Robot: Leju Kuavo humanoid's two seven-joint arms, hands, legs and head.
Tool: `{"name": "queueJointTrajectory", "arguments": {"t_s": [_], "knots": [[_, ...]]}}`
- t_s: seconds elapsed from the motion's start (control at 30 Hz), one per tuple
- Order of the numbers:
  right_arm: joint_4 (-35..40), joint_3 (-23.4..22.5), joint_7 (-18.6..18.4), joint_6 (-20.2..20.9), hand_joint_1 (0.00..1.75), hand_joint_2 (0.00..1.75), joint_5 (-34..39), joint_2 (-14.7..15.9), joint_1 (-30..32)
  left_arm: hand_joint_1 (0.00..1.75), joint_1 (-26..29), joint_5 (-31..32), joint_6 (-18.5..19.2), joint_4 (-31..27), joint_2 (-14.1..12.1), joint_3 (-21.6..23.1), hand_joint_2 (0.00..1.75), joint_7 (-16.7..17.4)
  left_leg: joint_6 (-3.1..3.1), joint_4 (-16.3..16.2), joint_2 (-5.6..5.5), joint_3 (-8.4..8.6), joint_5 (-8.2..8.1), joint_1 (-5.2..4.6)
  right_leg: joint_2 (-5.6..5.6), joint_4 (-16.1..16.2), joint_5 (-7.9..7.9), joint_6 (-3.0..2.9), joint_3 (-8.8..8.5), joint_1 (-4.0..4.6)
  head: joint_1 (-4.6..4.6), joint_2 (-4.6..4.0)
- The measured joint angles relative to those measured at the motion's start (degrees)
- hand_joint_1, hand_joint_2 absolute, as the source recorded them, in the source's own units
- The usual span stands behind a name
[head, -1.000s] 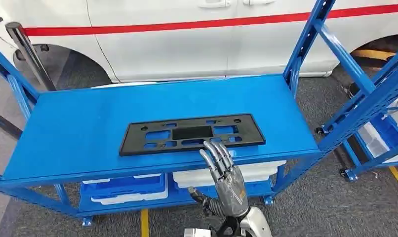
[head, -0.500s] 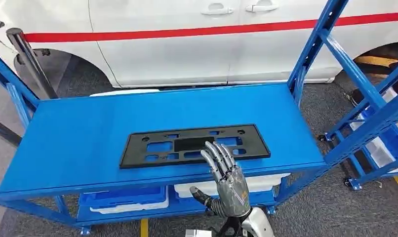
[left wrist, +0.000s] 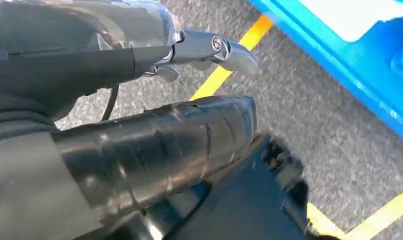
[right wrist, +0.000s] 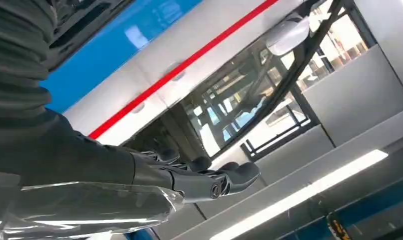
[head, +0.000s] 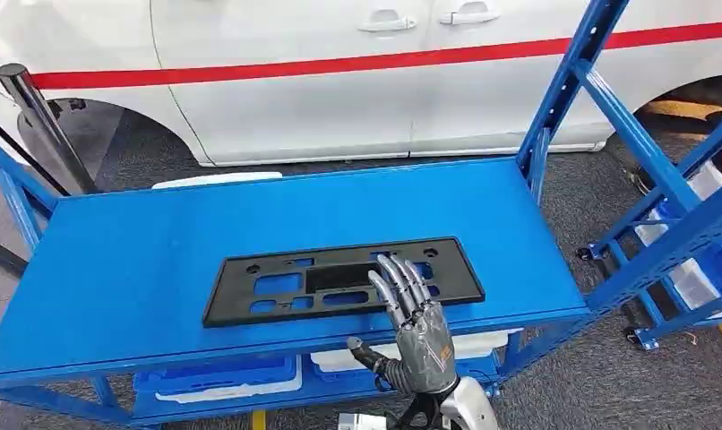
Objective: Take the parts from the cabinet and place them on the table.
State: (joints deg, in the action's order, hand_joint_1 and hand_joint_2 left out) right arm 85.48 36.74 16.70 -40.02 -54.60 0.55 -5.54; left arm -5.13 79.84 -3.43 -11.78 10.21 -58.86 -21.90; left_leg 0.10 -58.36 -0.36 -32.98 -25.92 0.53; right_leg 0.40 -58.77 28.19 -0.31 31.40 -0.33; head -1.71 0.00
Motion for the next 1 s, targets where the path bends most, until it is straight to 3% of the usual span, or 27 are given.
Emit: {"name": "queueJointTrajectory", "arguments": {"t_s": [0.03, 0.07, 0.17, 0.33, 0.5, 0.8, 1.0], "knots": [[0.0, -0.1, -0.1, 0.0, 0.00, 1.75, -0.2, 0.0, 0.0, 0.00, 0.1, 0.0, -0.2, 0.0, 0.0, 0.0, 0.00, 0.0, -0.11, 0.1, -0.06, 0.03, 0.11, 0.12, 0.01, 0.0, 0.14, -0.79, 0.01, 0.23, -0.02, 0.00], [0.1, -0.2, -0.2, 0.0, 0.00, 1.75, -0.4, 0.1, 0.0, 0.00, 0.2, 0.2, -0.8, 0.0, 0.0, 0.0, 0.00, 0.0, -0.11, 0.2, -0.05, 0.08, 0.11, -0.05, -0.03, 0.1, 0.11, -0.84, -0.04, 0.11, -0.07, 0.00], [0.2, -0.3, -0.7, 0.0, 0.00, 1.75, -0.7, 0.2, 0.2, 0.00, 0.2, 0.6, -2.8, 0.0, 0.0, 0.1, 0.00, 0.5, 0.27, 0.2, -0.08, 0.09, -0.04, -0.20, -0.02, 0.5, 0.00, -0.69, -0.29, 0.04, -0.04, 0.00], [0.7, -0.6, -1.6, 0.0, 0.00, 1.75, -1.9, 0.6, 0.7, 0.00, 0.1, 0.8, -4.8, 0.0, 0.0, 0.1, 0.00, 1.3, 0.77, 0.1, -0.05, 0.09, -0.20, -0.36, -0.02, 0.9, -0.11, 0.08, -0.44, -0.09, -0.04, 0.00], [1.0, -0.9, -2.6, 0.2, 0.00, 1.75, -3.8, 0.9, 0.7, 0.00, 0.1, 0.8, -5.5, 0.0, 0.0, 0.1, 0.00, 1.8, 0.82, 0.1, -0.05, 0.10, -0.23, -0.42, -0.02, 0.9, -0.14, 0.64, -0.48, -0.18, -0.04, 0.00], [1.4, -1.6, -5.2, 0.3, 0.00, 1.75, -7.6, 1.9, 0.6, 0.00, 0.2, 0.8, -5.8, 0.0, 0.2, 0.1, 0.00, 2.3, 0.80, 0.1, -0.04, 0.15, -0.22, -0.40, -0.02, 0.8, -0.12, 0.67, -0.47, -0.01, -0.04, 0.00], [1.2, -1.6, -4.7, 4.8, 0.00, 1.75, -10.2, 3.2, -3.5, 0.00, -0.2, 1.0, -4.9, 0.0, 0.2, 0.7, 0.00, 3.3, 0.77, 0.1, -0.04, 0.14, -0.19, -0.39, 0.00, 0.7, -0.12, 0.67, -0.44, -0.01, -0.04, 0.00]]}}
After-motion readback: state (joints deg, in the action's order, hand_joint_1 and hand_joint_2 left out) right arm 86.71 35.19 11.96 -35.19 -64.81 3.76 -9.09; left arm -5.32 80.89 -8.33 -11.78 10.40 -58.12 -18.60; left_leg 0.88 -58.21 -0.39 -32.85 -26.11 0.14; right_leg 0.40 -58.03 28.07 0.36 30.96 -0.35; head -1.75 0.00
